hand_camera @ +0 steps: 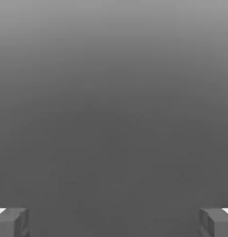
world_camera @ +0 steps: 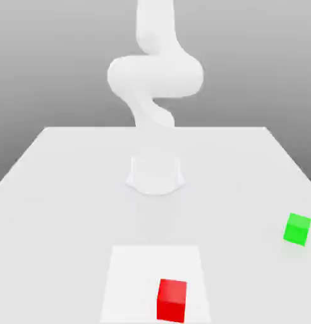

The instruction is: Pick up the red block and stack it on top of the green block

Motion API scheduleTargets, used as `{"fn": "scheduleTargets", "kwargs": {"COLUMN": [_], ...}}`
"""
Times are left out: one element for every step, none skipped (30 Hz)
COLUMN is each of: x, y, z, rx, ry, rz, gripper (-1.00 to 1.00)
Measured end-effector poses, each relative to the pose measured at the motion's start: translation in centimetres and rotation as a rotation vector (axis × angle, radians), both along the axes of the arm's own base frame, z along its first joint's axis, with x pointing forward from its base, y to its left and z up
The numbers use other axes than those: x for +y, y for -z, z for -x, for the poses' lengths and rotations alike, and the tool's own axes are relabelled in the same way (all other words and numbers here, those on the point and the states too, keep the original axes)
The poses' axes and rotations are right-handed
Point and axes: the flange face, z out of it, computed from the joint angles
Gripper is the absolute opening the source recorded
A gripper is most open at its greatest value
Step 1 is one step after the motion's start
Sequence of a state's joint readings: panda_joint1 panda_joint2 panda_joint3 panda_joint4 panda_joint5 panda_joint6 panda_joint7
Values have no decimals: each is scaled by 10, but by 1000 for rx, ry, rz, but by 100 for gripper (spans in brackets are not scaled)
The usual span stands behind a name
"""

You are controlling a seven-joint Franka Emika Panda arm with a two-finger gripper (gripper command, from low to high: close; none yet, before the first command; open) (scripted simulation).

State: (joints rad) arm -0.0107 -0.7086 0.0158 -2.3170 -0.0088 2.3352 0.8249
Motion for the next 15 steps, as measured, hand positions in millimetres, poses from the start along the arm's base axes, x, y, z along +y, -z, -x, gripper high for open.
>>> {"fn": "scheduleTargets", "kwargs": {"x": [1,3,4,5,6,7,8,8,9,10,11,11,12,13,14], "y": [17,34,51,68,86,104,122,140,159,178,197,216,235,255,274], "z": [-14,-26,-38,-48,-58,-67,-75,-83,-90,-96,-101,-105,-109,-112,-114], "rx": [31,61,91,120,149,178,207,236,265,294,322,351,380,408,437], "ry": [7,13,20,26,32,37,43,48,52,58,63,68,72,77,81], "rz": [1,1,1,1,0,0,-1,-2,-3,-5,-6,-8,-10,-13,-16], "gripper": [0,0,0,0,0,0,0,0,0,0,0,0,0,0,0]}}
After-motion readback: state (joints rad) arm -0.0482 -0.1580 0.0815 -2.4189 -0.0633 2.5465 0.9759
